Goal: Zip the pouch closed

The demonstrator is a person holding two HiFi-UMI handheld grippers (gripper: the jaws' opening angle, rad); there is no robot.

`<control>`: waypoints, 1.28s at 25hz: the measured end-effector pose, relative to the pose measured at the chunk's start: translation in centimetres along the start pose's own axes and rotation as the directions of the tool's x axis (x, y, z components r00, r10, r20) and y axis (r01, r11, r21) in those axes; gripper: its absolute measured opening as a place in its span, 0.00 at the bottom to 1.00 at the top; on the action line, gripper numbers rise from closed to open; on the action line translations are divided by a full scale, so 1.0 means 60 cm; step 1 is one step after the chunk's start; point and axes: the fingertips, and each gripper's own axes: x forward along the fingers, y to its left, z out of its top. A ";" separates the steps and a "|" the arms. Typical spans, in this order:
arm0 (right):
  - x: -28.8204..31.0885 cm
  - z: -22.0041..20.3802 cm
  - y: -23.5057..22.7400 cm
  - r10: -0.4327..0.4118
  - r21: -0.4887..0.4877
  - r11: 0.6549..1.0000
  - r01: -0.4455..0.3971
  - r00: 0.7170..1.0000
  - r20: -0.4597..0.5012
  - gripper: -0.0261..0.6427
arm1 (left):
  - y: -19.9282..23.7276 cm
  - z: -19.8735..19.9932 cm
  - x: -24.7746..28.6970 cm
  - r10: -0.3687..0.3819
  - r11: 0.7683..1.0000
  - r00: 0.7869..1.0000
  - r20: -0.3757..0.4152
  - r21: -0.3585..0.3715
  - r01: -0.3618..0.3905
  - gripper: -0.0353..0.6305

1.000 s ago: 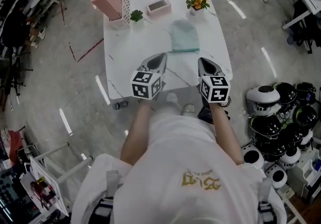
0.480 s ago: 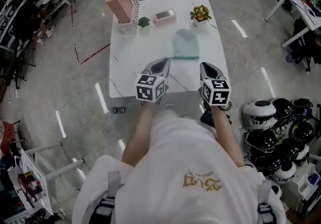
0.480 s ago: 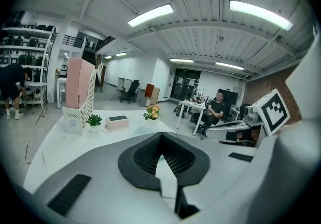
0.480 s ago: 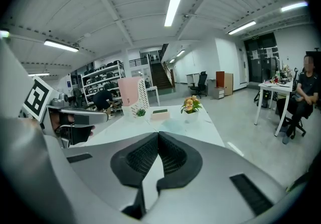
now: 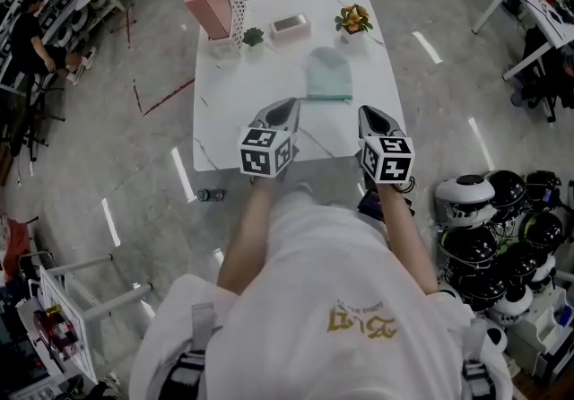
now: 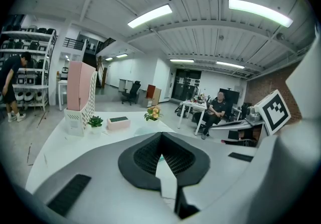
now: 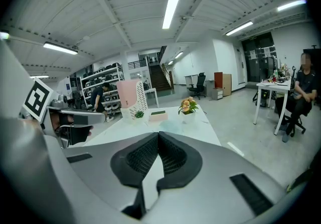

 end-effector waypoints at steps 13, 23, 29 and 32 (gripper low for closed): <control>0.009 -0.002 0.007 0.015 -0.020 1.000 -0.015 1.000 -0.019 0.06 | 0.010 -0.003 0.000 0.011 1.000 1.000 -0.008 -0.002 -0.011 0.08; 0.011 -0.009 0.004 0.011 -0.017 1.000 -0.012 0.999 -0.035 0.06 | 0.009 -0.006 0.007 0.004 1.000 1.000 -0.018 -0.001 -0.004 0.08; 0.009 -0.013 0.006 0.013 -0.020 1.000 -0.014 0.999 -0.035 0.06 | 0.005 -0.008 0.009 -0.002 1.000 1.000 -0.019 0.001 0.002 0.08; 0.006 -0.012 0.005 0.012 -0.014 1.000 -0.013 0.999 -0.033 0.06 | 0.001 -0.009 0.009 -0.007 1.000 1.000 -0.023 0.005 0.007 0.08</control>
